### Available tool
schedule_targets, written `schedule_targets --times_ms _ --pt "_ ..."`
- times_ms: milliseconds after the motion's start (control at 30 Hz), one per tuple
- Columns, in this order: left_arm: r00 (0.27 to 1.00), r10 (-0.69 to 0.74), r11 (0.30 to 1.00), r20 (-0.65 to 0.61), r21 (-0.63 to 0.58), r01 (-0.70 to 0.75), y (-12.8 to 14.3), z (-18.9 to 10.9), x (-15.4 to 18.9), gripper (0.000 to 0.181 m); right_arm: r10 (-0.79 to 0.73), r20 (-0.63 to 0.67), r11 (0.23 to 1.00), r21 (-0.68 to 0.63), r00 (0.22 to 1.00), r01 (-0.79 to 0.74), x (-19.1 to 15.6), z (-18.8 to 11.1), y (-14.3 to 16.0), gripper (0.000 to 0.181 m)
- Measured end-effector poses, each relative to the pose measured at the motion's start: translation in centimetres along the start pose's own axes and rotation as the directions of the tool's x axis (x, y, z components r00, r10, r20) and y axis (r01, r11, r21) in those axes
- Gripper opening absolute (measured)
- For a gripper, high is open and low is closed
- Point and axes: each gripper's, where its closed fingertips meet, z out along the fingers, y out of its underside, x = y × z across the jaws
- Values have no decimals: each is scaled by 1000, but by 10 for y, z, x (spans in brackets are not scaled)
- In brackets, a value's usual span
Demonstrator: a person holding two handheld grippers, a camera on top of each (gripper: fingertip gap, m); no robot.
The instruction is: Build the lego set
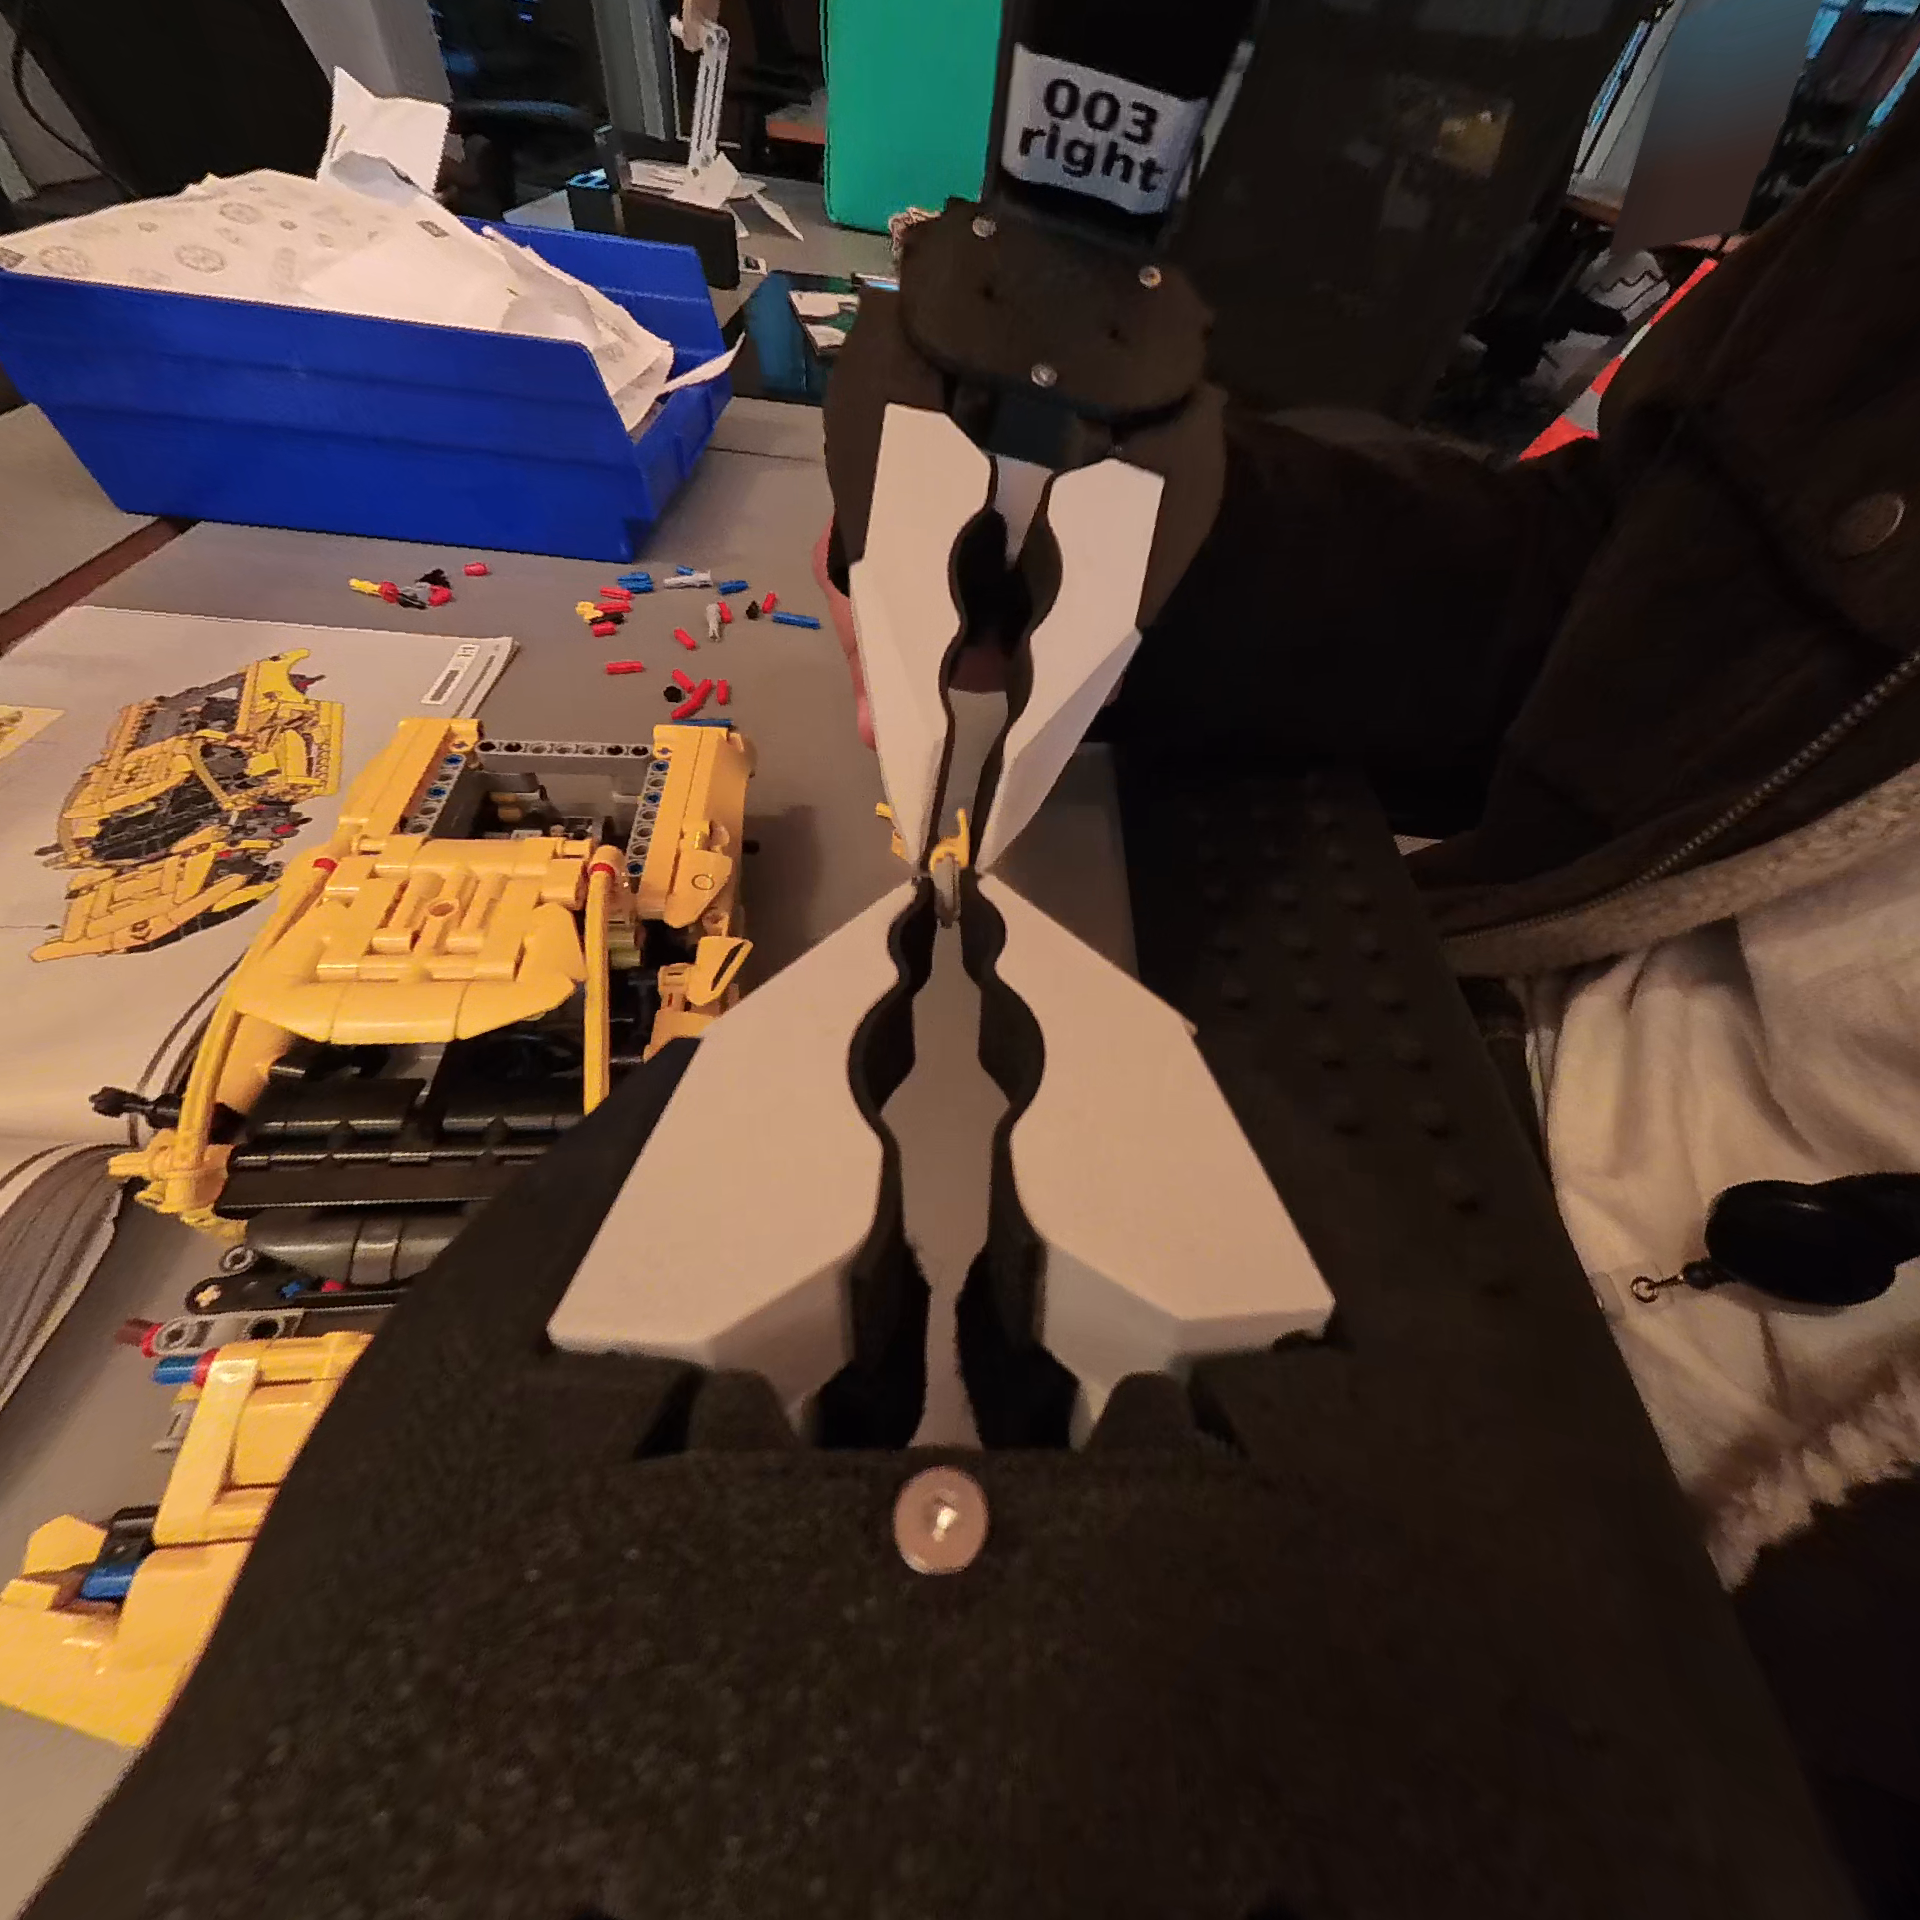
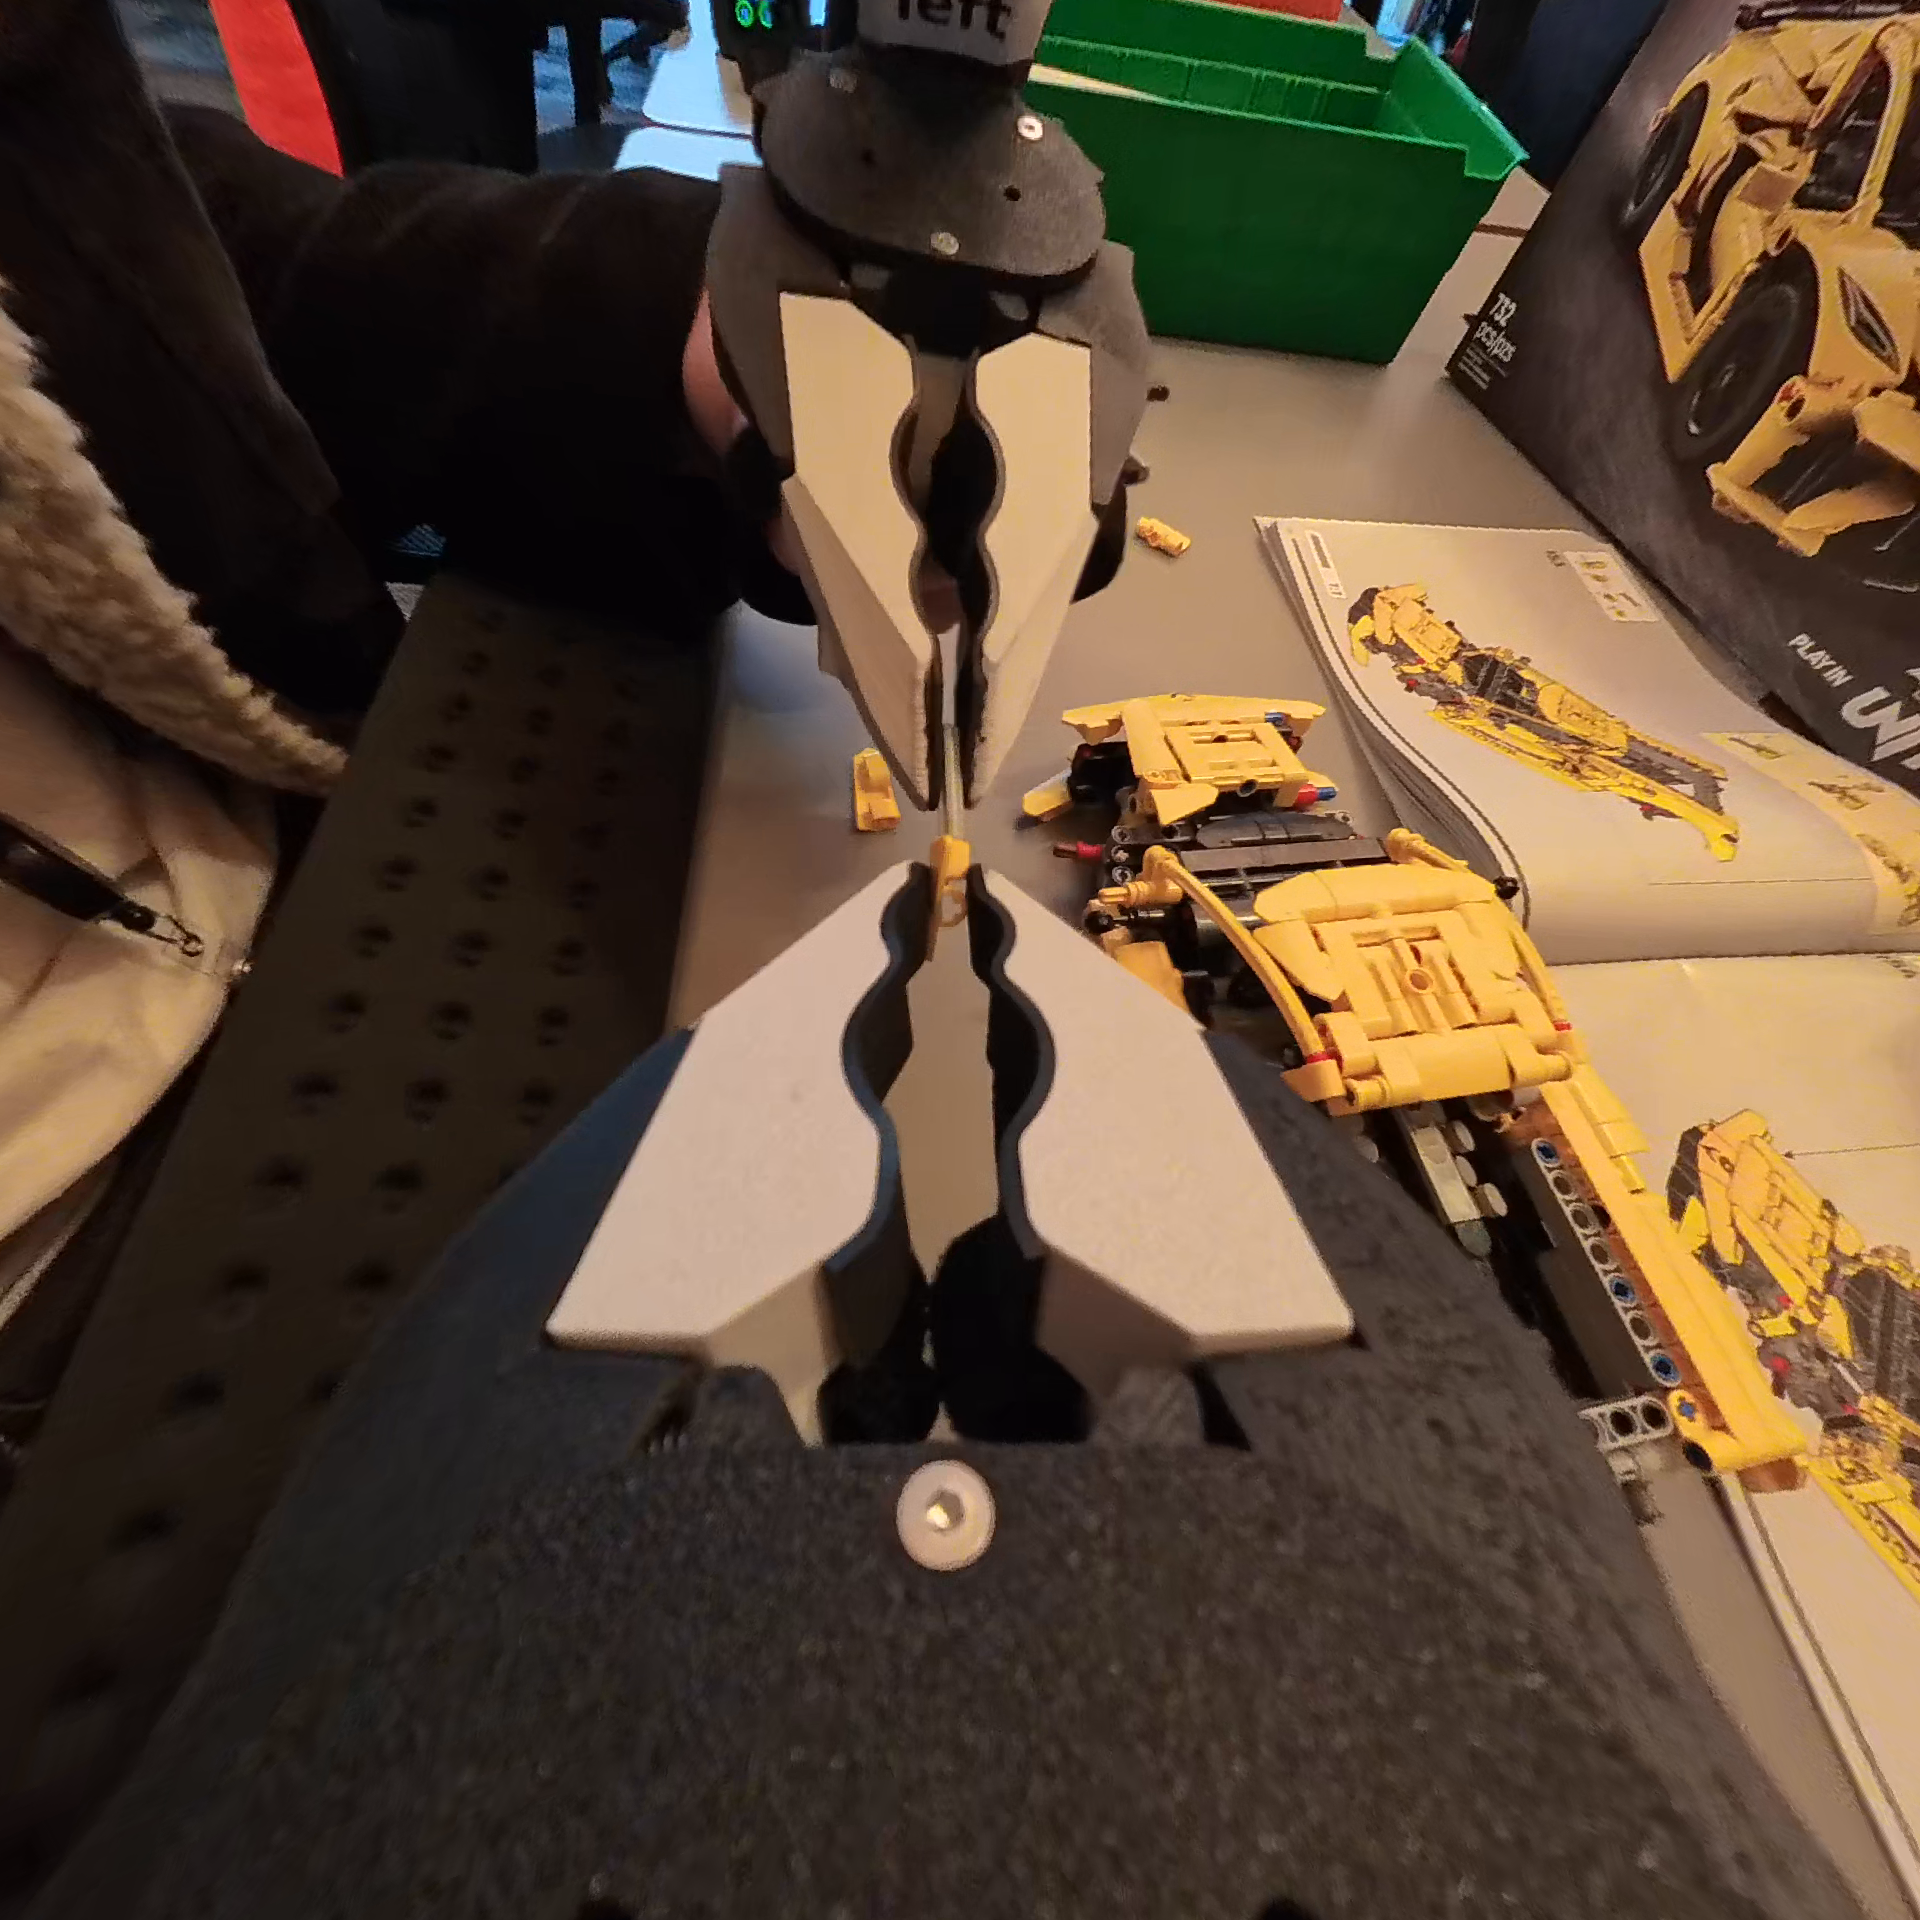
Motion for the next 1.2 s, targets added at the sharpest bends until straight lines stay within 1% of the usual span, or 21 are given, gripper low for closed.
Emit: schedule_targets --times_ms 233,333,467,533,633,733,800,933,1033,1133,1200 --pt "1000 27 999 -6 -43 -27 7 2 2 4 -13 20 999 -39 1000 14 -3 4 5 7" --pt "998 67 996 18 -55 -66 10 3 0 4 -12 16 998 -62 1000 13 -2 5 8 7" --pt "998 64 997 24 -34 -63 7 3 0 4 50 42 999 -6 998 -49 -1 3 5 7" --pt "998 63 996 27 -60 -61 12 5 0 4 37 41 998 -43 998 -35 -1 5 11 7" --pt "998 52 996 19 -72 -50 15 5 0 4 29 39 999 -45 999 -27 -3 6 11 6" --pt "997 73 987 9 -145 -71 27 10 3 4 -15 45 990 -138 999 21 -8 13 21 6" --pt "996 89 976 21 -199 -83 37 13 1 4 -58 23 975 -215 998 61 -7 17 30 6" --pt "996 87 981 32 -178 -80 33 13 -1 4 -36 21 982 -186 999 40 -5 15 26 6" --pt "993 112 973 38 -209 -102 38 15 -2 4 -41 17 978 -206 999 44 -6 18 32 6" --pt "988 150 974 43 -180 -140 32 13 -1 4 -5 14 992 -125 1000 6 -5 14 25 7" --pt "987 153 977 37 -154 -146 27 11 0 4 -46 -8 995 -86 999 45 -5 11 21 8"
